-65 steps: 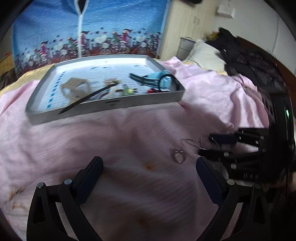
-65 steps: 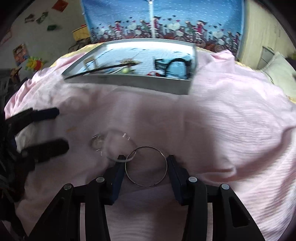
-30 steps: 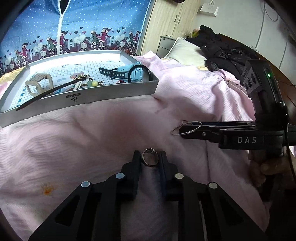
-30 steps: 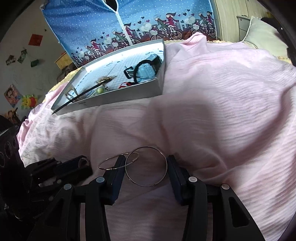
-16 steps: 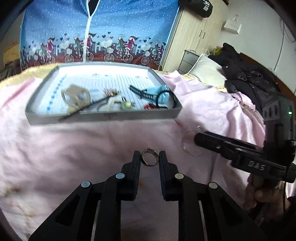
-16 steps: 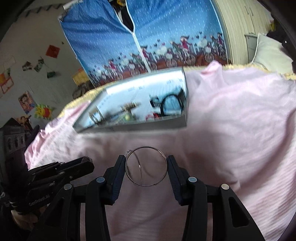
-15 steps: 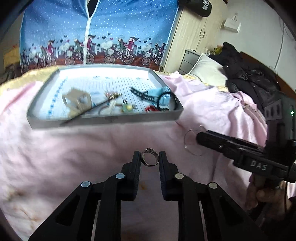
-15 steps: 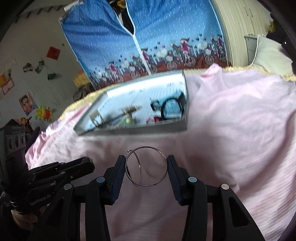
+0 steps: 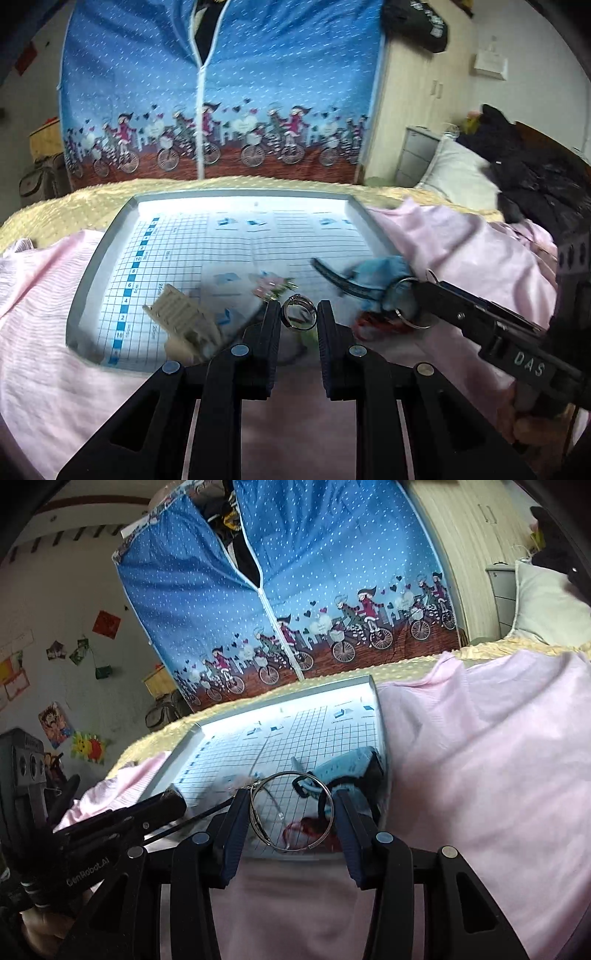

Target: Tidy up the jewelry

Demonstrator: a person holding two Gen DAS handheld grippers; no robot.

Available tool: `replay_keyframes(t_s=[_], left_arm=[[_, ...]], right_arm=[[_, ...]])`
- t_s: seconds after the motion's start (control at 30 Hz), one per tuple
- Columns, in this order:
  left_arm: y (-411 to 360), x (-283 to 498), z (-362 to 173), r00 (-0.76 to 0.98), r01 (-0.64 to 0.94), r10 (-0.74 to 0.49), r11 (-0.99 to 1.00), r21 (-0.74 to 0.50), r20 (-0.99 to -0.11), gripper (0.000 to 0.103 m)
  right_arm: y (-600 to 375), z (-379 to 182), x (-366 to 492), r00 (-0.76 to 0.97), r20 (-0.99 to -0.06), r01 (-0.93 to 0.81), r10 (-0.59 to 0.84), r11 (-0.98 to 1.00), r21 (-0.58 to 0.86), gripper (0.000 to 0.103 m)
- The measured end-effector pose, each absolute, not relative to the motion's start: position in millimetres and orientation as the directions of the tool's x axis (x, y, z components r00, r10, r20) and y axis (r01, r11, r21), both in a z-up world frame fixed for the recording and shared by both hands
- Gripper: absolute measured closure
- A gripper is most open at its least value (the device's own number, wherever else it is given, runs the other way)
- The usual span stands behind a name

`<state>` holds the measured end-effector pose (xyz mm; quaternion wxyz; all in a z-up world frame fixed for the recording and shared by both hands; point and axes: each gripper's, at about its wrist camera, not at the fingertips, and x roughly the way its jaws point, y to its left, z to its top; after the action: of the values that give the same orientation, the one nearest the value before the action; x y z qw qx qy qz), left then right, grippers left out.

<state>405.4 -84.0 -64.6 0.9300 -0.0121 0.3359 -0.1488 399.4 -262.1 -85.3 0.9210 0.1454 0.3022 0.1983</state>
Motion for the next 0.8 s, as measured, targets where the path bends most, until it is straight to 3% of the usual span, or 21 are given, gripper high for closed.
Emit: replay_keyframes(t_s=[0.17,0.8], left_arm=[[-72.7,428.6,-85.3,0.693,0.227,-0.266,0.963,-0.148,-0.670,0.087],[-69.4,434.2,-88.3,0.682,0.200,-0.261,0.965,-0.168,-0.683,0.087]], right_arm=[[-254.7,-109.4,415.5,0.689,-0.566,-0.263,0.453,0.884,0.387,0.060],[-260.5,-110.0,411.6,0.700,-0.565,-0.242,0.437,0.889,0.388,0.059]])
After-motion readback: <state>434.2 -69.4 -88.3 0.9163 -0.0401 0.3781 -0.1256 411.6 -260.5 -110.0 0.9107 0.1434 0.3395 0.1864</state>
